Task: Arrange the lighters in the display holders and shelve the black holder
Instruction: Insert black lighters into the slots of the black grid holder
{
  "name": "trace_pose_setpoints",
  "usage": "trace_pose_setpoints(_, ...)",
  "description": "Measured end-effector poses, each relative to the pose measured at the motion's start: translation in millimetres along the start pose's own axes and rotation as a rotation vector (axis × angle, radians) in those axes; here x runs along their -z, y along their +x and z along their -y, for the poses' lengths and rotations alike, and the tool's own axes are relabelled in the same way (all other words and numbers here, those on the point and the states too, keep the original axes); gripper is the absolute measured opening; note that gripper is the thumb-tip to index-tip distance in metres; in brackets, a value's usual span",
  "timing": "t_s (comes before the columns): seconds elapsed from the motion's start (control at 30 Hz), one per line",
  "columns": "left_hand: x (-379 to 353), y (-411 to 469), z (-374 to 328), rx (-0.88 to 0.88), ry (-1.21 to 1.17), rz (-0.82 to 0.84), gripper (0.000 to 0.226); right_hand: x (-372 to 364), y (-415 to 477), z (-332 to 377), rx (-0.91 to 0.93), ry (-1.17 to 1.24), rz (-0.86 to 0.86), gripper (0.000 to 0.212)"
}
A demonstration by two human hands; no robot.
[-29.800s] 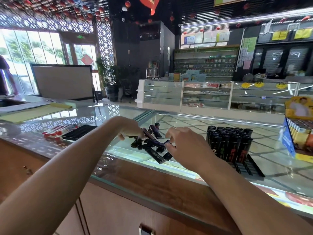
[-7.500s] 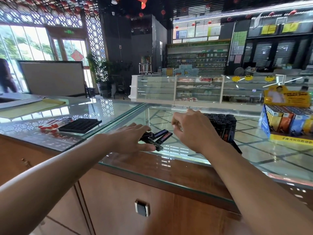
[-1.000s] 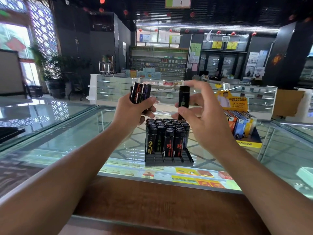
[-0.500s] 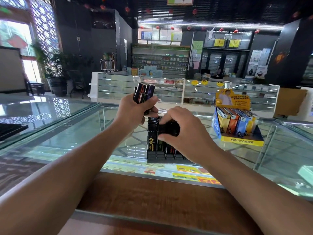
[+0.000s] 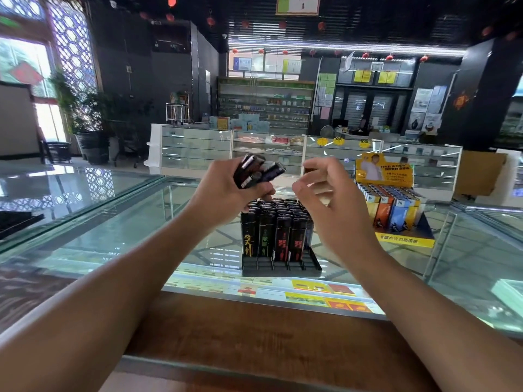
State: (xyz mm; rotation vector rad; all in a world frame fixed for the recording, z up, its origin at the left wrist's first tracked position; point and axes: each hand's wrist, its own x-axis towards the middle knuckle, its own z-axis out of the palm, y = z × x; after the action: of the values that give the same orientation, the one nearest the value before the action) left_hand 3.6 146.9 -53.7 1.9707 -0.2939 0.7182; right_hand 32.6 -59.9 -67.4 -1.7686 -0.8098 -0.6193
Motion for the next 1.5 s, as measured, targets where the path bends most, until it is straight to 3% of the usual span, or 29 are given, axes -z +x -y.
trace_pose_setpoints(0.1,3,-2,-1,-0.177,0.310,-0.026,0.024,-1,-2,0,0.061,-0.014,0.022,0.024)
trace_pose_setpoints(0.17,4,-3,-2,-0.233,0.366,-0.006,0.025,-3,-2,-1,0.097,-0.027,0.038,0.022)
trace_pose_setpoints(0.33,-2,-3,0,-0.203,0.280,0.028,0.022,-1,0,1,0.083,-0.027,0.011,0.012)
trace_pose_setpoints(0.53,3,3,3,-0.041,-0.061,-0.065,0.036,4,5,-3,-0.063,0.167,-0.117,0.012)
trace_pose_setpoints(0.63,1,1,-1,-0.003,-0.111,-0.041,0.035,3,3,-3,-0.025,0.025,-0.050,0.020)
trace_pose_setpoints(0.7,-3,-2,-5,0.014,-0.146,-0.005,0.024,3,1,-4,0.102,-0.164,-0.015,0.029)
trace_pose_setpoints(0.9,-3,-2,-4,0.034,-0.231,0.013,0.023,6,3,-8,0.454,-0.661,-0.108,0.034)
trace_pose_setpoints(1.03,-1,1,1,0.053,-0.279,-0.028,0.019,7,5,-8,0.271,-0.635,-0.044,0.027)
trace_pose_setpoints(1.2,2,4,9,0.137,-0.360,-0.097,0.018,11,6,-4,-0.028,-0.121,-0.049,0.015)
trace_pose_setpoints(1.3,1,6,12,0.169,-0.388,-0.107,0.026,20,9,-1,-0.077,0.023,-0.019,0.038)
trace_pose_setpoints(1.37,1,6,13,0.177,-0.417,-0.099,0.030,28,11,0,-0.097,-0.009,0.020,0.051)
trace_pose_setpoints(1.5,2,7,15,0.188,-0.415,-0.094,0.027,36,13,-5,-0.095,-0.069,0.024,0.034)
